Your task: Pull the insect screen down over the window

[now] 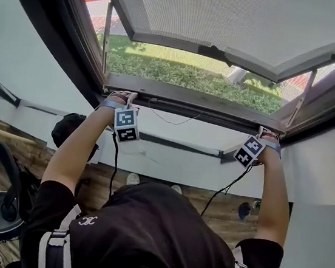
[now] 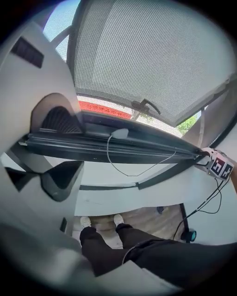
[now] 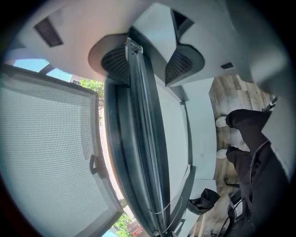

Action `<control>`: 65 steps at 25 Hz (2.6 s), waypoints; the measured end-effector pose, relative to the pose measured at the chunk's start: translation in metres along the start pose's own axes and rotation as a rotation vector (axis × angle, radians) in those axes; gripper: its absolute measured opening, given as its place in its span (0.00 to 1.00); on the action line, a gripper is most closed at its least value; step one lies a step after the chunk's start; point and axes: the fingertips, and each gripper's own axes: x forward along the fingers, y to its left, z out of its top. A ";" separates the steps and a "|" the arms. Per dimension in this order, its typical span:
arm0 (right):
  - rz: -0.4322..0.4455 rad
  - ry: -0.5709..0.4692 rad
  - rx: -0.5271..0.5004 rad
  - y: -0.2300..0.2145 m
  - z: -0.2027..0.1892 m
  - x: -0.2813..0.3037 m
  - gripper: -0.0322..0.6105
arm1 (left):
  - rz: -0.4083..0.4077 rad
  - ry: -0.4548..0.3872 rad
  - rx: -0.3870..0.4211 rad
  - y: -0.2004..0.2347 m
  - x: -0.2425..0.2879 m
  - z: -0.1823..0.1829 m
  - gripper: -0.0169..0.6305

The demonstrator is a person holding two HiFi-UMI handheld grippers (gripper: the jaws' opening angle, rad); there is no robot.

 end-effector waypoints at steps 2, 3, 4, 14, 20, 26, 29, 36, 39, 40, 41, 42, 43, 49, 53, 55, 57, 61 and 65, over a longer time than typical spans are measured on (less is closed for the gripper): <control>-0.005 -0.003 0.009 0.001 0.001 0.001 0.43 | 0.004 -0.007 -0.005 0.000 0.001 0.002 0.33; -0.005 -0.005 0.013 0.003 0.001 0.002 0.43 | 0.006 -0.020 -0.013 0.001 0.000 0.005 0.33; -0.005 -0.007 0.018 0.004 0.001 0.003 0.44 | -0.001 -0.031 -0.023 0.000 -0.003 0.008 0.33; 0.035 0.018 0.020 0.021 0.003 0.014 0.44 | -0.028 -0.032 -0.039 -0.014 0.012 0.008 0.32; 0.020 0.026 0.015 0.016 0.005 0.019 0.44 | 0.026 -0.042 -0.031 -0.009 0.027 0.002 0.29; 0.021 0.018 0.019 0.019 0.007 0.022 0.44 | 0.039 -0.044 -0.022 -0.008 0.033 0.001 0.29; 0.019 0.025 0.023 0.021 0.008 0.024 0.45 | 0.012 -0.035 -0.010 -0.011 0.036 0.001 0.30; -0.015 -0.012 0.064 0.016 0.012 0.033 0.46 | 0.012 -0.042 0.010 -0.006 0.037 0.002 0.28; -0.001 -0.027 0.070 0.017 0.013 0.031 0.46 | 0.017 -0.068 -0.019 -0.002 0.034 0.004 0.25; -0.001 -0.032 0.072 0.016 0.013 0.031 0.46 | 0.021 -0.077 -0.030 -0.001 0.036 0.004 0.23; -0.004 -0.041 0.075 0.014 0.014 0.032 0.46 | 0.028 -0.088 -0.038 0.001 0.038 0.003 0.21; -0.005 -0.052 0.078 0.013 0.015 0.032 0.46 | 0.034 -0.100 -0.045 0.001 0.040 0.003 0.20; -0.007 -0.061 0.079 0.013 0.015 0.031 0.45 | 0.041 -0.110 -0.052 0.001 0.040 0.003 0.19; -0.102 -0.092 0.117 0.007 0.011 0.027 0.41 | 0.080 -0.122 -0.080 0.002 0.027 0.006 0.20; -0.124 -0.099 0.133 0.007 0.013 0.029 0.42 | 0.080 -0.112 -0.093 0.000 0.031 0.003 0.22; -0.129 -0.103 0.129 0.008 0.012 0.031 0.42 | 0.076 -0.110 -0.098 -0.001 0.031 0.004 0.23; -0.141 -0.118 0.133 0.007 0.013 0.032 0.42 | 0.078 -0.111 -0.099 0.000 0.030 0.003 0.23; -0.126 -0.111 0.157 0.008 0.012 0.024 0.42 | 0.049 -0.086 -0.112 -0.006 0.026 0.001 0.25; -0.112 -0.167 0.274 0.004 0.016 0.013 0.42 | 0.041 -0.143 -0.251 0.000 0.014 0.008 0.25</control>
